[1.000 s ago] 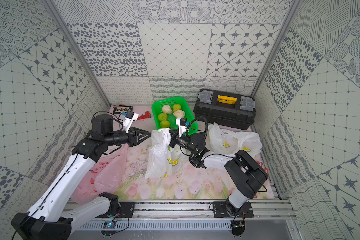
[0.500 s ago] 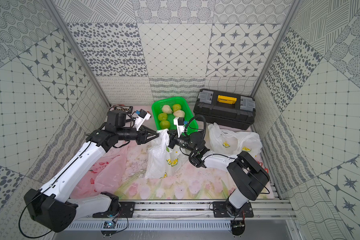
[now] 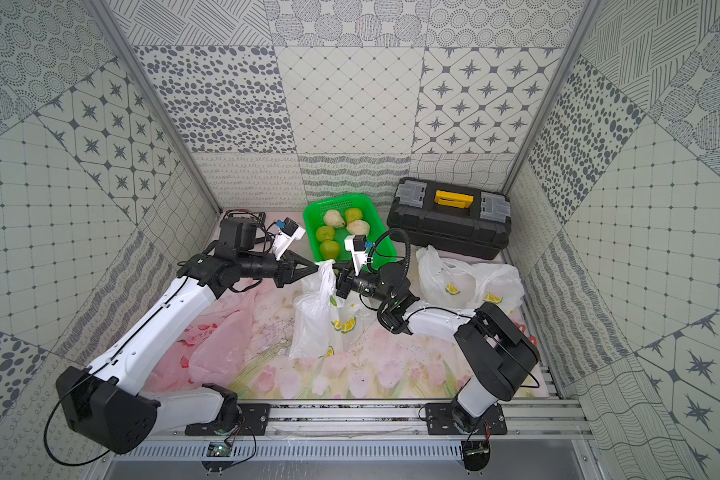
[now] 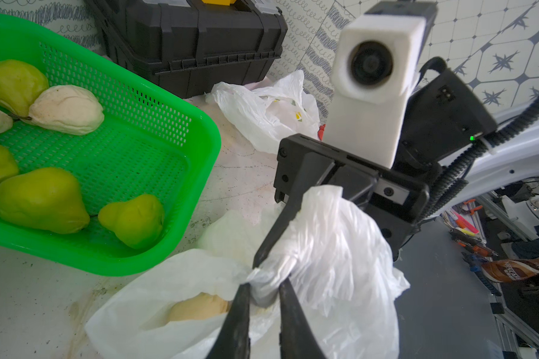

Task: Place the pears into plastic bags & tie knots
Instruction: Tie the plastic bag at the center of the board.

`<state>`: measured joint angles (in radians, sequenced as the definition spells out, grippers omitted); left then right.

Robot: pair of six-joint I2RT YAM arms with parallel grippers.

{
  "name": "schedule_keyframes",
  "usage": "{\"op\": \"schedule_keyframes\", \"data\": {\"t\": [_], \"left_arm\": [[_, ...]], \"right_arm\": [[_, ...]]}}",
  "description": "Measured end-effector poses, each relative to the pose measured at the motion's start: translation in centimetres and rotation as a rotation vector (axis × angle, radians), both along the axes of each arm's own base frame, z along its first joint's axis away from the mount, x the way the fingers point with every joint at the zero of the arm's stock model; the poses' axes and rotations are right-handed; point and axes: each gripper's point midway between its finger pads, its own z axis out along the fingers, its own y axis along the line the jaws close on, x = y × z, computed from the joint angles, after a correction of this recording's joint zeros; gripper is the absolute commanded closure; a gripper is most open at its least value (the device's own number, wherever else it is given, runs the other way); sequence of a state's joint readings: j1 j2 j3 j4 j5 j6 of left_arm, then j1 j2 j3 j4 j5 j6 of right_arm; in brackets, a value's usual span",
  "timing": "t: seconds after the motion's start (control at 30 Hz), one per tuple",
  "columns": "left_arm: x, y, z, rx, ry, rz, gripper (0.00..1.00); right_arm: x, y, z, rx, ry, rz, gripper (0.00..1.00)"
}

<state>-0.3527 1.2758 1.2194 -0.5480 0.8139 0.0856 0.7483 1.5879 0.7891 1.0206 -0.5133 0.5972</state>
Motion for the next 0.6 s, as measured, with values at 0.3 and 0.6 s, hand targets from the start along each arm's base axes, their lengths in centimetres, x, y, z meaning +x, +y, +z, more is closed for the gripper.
{"op": "schedule_keyframes", "data": {"t": [0.3,0.6], "left_arm": [[0.45,0.25,0.11,0.003,0.012,0.008,0.7],[0.08,-0.06,0.34,-0.012,0.032,-0.022,1.0]], "right_arm": [[-0.37,0.15,0.13,0.002,0.004,0.026,0.98],[0.13,-0.02,-0.13,0.002,0.041,0.013,0.78]]}}
